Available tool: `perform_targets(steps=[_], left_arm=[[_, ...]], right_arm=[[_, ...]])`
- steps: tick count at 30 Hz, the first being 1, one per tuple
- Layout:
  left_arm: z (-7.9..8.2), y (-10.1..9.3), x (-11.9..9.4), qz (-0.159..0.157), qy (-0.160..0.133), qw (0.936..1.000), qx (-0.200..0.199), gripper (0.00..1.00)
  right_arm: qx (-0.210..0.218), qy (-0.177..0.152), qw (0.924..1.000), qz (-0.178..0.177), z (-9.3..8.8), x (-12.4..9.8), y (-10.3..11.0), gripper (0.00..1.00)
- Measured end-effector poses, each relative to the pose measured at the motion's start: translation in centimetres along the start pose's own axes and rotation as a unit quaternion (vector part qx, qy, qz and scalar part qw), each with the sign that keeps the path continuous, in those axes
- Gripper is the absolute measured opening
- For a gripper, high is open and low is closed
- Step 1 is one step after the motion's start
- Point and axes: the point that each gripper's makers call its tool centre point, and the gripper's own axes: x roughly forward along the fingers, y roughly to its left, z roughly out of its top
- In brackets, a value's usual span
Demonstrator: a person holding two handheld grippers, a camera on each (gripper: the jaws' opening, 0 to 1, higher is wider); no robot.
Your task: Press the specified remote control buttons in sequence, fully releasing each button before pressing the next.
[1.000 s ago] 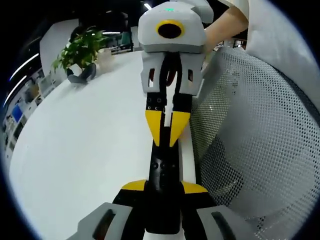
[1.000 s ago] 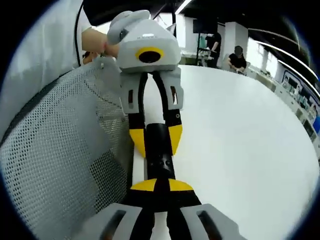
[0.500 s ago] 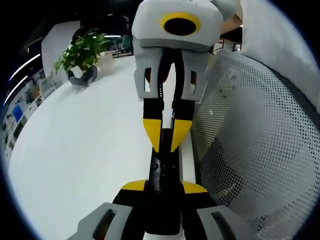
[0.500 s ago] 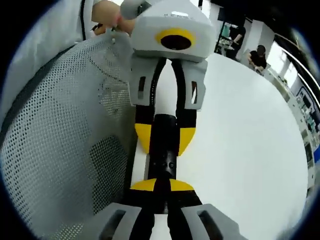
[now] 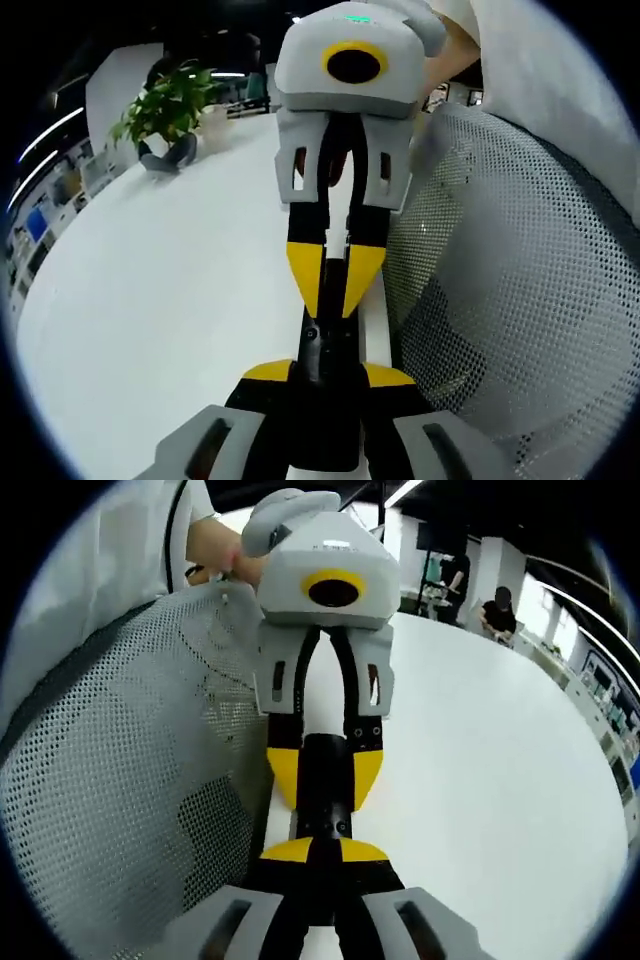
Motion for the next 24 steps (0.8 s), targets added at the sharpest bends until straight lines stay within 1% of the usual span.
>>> perform_targets(steps=[1, 2, 3, 5, 8, 10, 12, 13, 14, 15, 18, 20, 22, 24], left_arm=[[0.00, 0.00, 0.00, 0.000, 0.000, 1.0000, 0.000, 0.24], [0.00, 0.00, 0.01, 0.001, -0.002, 1.0000, -0.001, 0.24], [0.01, 0.01, 0.02, 0.001, -0.003, 1.0000, -0.002, 0.24], [0.02, 0.02, 0.03, 0.004, -0.004, 1.0000, -0.004, 0.24], [0.03, 0.02, 0.03, 0.004, -0.003, 1.0000, -0.002, 0.24], [0.03, 0.01, 0.03, 0.003, -0.002, 1.0000, 0.001, 0.24], [0.04, 0.00, 0.03, 0.002, -0.003, 1.0000, 0.003, 0.24], [0.04, -0.01, 0.04, 0.001, -0.004, 1.0000, 0.003, 0.24], [0.04, -0.01, 0.04, 0.000, -0.004, 1.0000, 0.003, 0.24], [0.04, -0.02, 0.04, 0.000, -0.003, 1.0000, 0.003, 0.24], [0.04, -0.03, 0.04, 0.001, -0.003, 1.0000, 0.002, 0.24], [0.05, -0.03, 0.03, 0.002, -0.003, 1.0000, 0.001, 0.24], [0.06, -0.05, 0.03, 0.002, 0.000, 1.0000, 0.001, 0.24], [0.11, -0.09, 0.04, 0.003, 0.007, 1.0000, 0.004, 0.24]], right_arm=[[-0.007, 0.014, 0.9999, 0.000, 0.01, 0.03, 0.01, 0.03], [-0.022, 0.032, 0.9992, -0.003, 0.05, 0.04, 0.05, 0.03], [-0.025, 0.040, 0.9989, -0.005, 0.08, 0.01, 0.07, 0.02], [-0.005, 0.041, 0.9990, -0.016, 0.01, 0.04, 0.06, 0.01], [0.013, 0.039, 0.9989, -0.022, -0.05, -0.01, 0.02, 0.01], [0.006, 0.053, 0.9983, -0.023, 0.02, 0.11, 0.05, 0.01], [-0.006, 0.076, 0.9967, -0.025, -0.04, 0.14, 0.06, 0.01], [-0.005, 0.082, 0.9962, -0.027, 0.02, 0.23, 0.13, 0.01], [0.005, 0.088, 0.9957, -0.029, 0.00, 0.22, 0.05, 0.01], [0.016, 0.089, 0.9955, -0.030, -0.05, 0.19, 0.05, 0.01], [0.019, 0.080, 0.9961, -0.032, -0.12, 0.01, 0.02, 0.01], [0.021, 0.063, 0.9971, -0.037, -0.13, -0.08, 0.04, 0.01], [0.014, 0.057, 0.9974, -0.042, -0.09, -0.10, 0.14, 0.01], [0.003, 0.060, 0.9970, -0.049, -0.01, -0.04, 0.24, 0.00]])
